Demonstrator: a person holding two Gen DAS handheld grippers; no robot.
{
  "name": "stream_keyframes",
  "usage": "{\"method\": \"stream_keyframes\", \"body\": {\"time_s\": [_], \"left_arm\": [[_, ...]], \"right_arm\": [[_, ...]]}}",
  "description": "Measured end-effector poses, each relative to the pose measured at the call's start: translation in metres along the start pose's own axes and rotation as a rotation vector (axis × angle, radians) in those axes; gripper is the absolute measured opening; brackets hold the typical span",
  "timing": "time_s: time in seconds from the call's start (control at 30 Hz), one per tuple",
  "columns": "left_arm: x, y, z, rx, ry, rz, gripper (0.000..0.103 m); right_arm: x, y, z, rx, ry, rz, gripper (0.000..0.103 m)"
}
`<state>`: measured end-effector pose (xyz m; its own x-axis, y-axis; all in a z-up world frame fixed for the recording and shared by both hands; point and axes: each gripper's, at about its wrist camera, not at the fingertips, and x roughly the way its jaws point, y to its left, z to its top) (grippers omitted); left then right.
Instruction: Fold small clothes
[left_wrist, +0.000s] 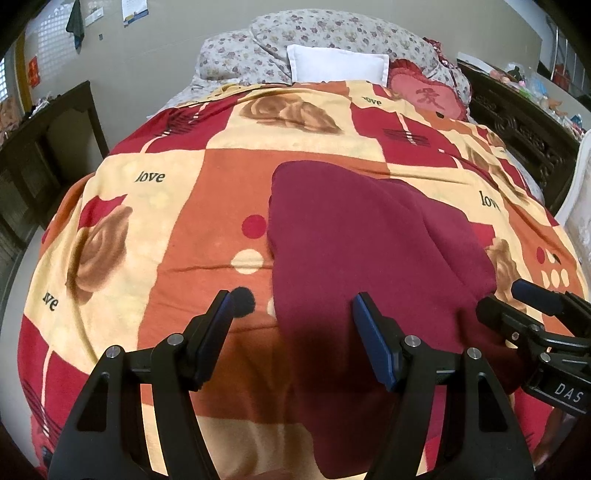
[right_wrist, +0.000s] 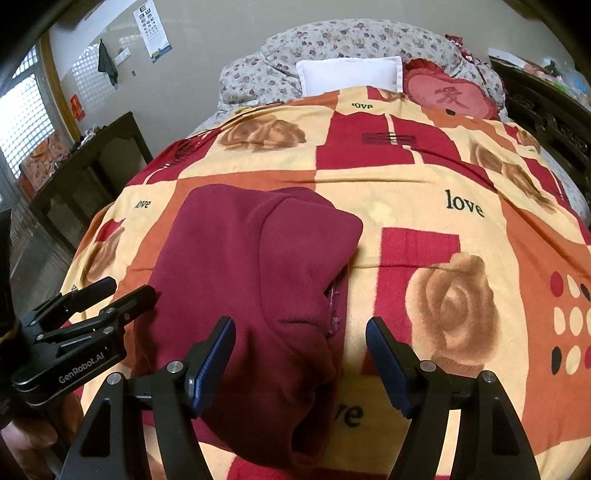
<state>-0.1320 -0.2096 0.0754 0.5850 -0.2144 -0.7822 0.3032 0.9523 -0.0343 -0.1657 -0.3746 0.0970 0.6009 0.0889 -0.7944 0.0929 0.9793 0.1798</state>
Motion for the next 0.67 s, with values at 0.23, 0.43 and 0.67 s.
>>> {"method": "stream_keyframes", "body": {"time_s": [0.23, 0.43, 0.67], "left_arm": [[-0.0005, -0.0025, -0.0002, 0.002, 0.000, 0.001, 0.067], [-0.0010, -0.0027, -0.0004, 0.002, -0.006, 0.000, 0.067], [0.0012, -0.0047, -0.0015, 0.014, -0.017, 0.000, 0.067]], "right_arm": [[0.0002, -0.0015, -0.0005, 0.003, -0.001, 0.001, 0.071], [0.0004, -0.0014, -0.0031, 0.012, 0.007, 0.005, 0.071], [-0.0013, -0.0002, -0.0035, 0.017, 0.002, 0.009, 0.071]]}}
